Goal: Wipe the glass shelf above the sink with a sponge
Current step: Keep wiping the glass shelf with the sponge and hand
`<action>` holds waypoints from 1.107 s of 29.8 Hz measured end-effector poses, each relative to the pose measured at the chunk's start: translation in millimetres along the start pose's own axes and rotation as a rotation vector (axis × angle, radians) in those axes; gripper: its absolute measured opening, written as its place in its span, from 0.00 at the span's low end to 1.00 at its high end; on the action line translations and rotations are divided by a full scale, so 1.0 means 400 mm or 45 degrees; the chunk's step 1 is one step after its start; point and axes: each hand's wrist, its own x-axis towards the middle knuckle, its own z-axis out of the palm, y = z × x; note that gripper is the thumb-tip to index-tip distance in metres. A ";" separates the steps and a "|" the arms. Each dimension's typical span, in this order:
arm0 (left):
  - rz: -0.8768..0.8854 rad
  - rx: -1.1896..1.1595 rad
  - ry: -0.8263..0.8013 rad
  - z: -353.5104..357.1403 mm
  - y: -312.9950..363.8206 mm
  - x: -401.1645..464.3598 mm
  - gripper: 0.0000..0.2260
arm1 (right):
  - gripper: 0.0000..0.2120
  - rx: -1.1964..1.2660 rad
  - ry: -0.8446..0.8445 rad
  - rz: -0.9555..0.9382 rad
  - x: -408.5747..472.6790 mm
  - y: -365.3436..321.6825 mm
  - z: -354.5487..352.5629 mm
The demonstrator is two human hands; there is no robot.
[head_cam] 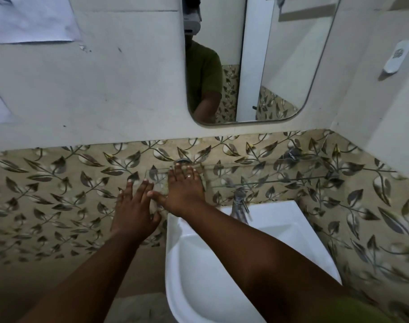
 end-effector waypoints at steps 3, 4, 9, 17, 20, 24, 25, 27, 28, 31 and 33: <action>0.010 -0.042 0.029 -0.003 0.000 -0.003 0.40 | 0.55 -0.001 0.005 -0.136 0.008 -0.007 0.000; 0.007 -0.037 0.026 -0.004 0.000 -0.003 0.40 | 0.53 -0.021 0.013 -0.187 0.005 0.002 -0.001; 0.023 0.014 -0.019 -0.010 -0.011 0.000 0.41 | 0.42 -0.134 0.108 -0.421 -0.043 0.130 -0.007; 0.008 0.063 -0.042 -0.031 -0.008 -0.007 0.42 | 0.42 -0.121 0.128 0.109 -0.196 0.597 -0.100; -0.012 0.030 -0.046 -0.033 0.002 -0.009 0.41 | 0.50 -0.209 0.118 0.330 -0.251 0.754 -0.148; -0.029 0.015 -0.042 -0.037 0.017 -0.009 0.41 | 0.53 -0.266 0.128 0.432 -0.249 0.812 -0.141; -0.033 0.016 -0.038 -0.037 0.016 -0.010 0.42 | 0.52 -0.266 0.177 0.465 -0.245 0.796 -0.132; -0.041 0.006 -0.040 -0.038 0.017 -0.012 0.42 | 0.47 -0.242 0.275 0.488 -0.242 0.755 -0.106; -0.043 -0.009 -0.045 -0.038 0.021 -0.013 0.42 | 0.43 -0.236 0.329 0.469 -0.246 0.733 -0.094; -0.090 -0.106 -0.086 -0.039 0.035 -0.015 0.42 | 0.35 -0.155 0.500 0.365 -0.259 0.652 -0.049; -0.121 -0.177 -0.088 -0.036 0.038 -0.017 0.42 | 0.38 -0.088 0.510 0.318 -0.250 0.596 -0.025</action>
